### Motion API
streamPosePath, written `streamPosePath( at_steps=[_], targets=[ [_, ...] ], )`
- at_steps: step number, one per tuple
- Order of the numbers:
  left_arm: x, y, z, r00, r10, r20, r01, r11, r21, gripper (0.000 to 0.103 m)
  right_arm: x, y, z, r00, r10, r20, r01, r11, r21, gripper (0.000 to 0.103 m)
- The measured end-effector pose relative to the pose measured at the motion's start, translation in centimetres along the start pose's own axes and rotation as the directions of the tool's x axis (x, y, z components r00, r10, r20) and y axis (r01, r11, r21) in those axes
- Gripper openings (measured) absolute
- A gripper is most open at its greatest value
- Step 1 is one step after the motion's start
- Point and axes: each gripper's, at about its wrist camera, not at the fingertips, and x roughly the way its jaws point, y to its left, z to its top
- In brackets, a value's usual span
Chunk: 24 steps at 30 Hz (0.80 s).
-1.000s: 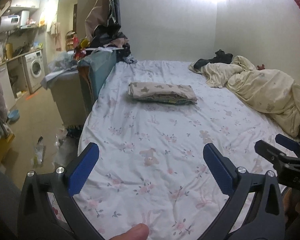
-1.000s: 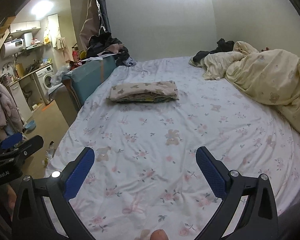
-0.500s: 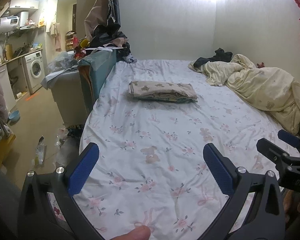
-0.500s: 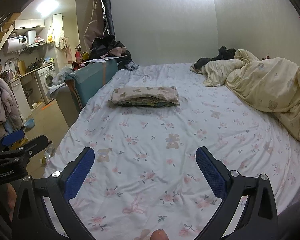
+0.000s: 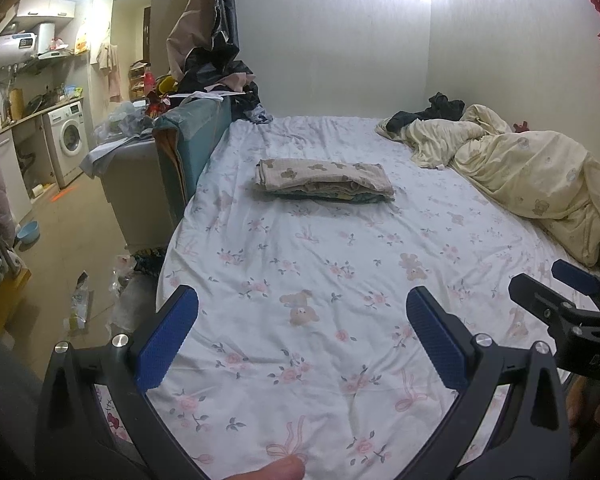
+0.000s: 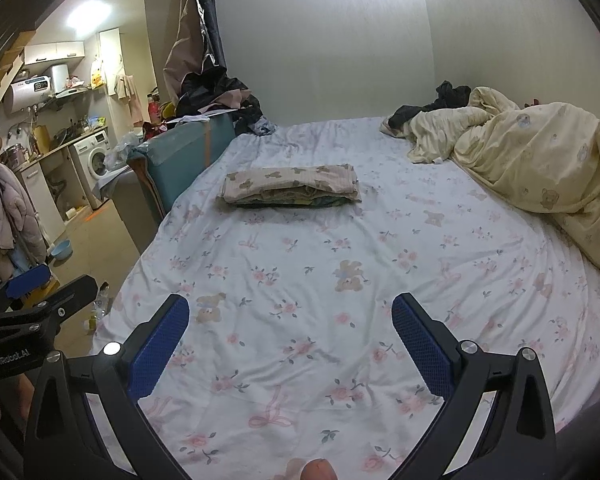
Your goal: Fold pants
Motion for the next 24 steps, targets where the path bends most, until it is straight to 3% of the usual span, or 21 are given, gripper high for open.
streamPosePath(
  at_steps=[24],
  targets=[
    [-0.11,-0.09,0.35,1.0,0.004,0.006,-0.004,1.0,0.0,0.102,-0.1,0.33,-0.22,1.0,0.003,-0.006,-0.003,1.0,0.0,0.103]
  ],
)
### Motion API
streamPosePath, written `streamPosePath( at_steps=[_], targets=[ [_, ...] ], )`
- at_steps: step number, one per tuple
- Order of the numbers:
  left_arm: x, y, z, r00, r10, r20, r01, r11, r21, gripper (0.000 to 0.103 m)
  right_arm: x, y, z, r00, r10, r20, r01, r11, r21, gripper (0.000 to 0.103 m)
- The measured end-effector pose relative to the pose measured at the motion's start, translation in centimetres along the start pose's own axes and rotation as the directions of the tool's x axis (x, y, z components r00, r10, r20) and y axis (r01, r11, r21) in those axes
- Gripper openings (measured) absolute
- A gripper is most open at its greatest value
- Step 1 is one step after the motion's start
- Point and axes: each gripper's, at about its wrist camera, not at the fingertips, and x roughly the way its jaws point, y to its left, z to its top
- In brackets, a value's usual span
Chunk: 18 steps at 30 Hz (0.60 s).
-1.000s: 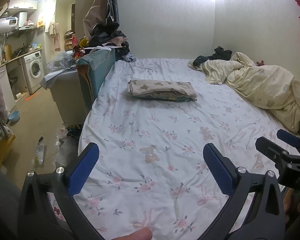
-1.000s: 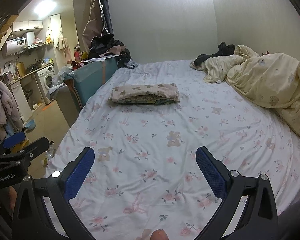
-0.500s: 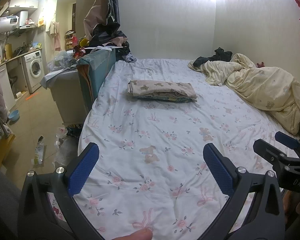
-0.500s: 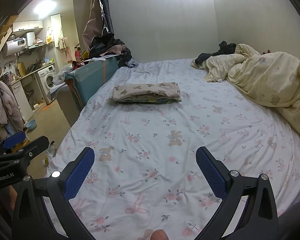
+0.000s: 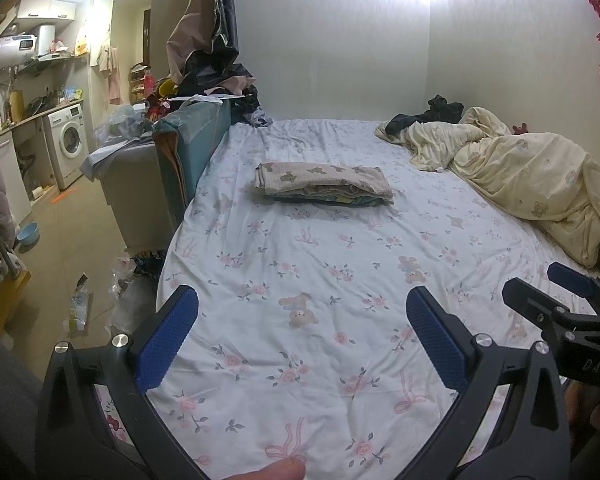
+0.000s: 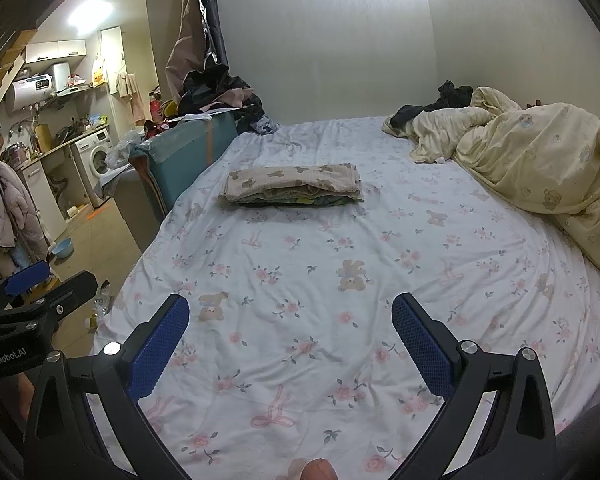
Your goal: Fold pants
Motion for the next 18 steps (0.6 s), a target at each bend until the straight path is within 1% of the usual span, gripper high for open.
streamPosePath(
  at_steps=[4,18],
  targets=[
    [-0.21,-0.16,0.14,1.0,0.011,0.015,-0.011,1.0,0.012,0.103,0.02,-0.04,0.02,1.0,-0.002,0.0,0.002,1.0,-0.002,0.103],
    [0.1,0.33,-0.01,1.0,0.0,-0.002,0.0,1.0,-0.013,0.103,0.01,0.46,-0.19,1.0,0.005,-0.005,-0.005,1.0,-0.007,0.103]
  ],
)
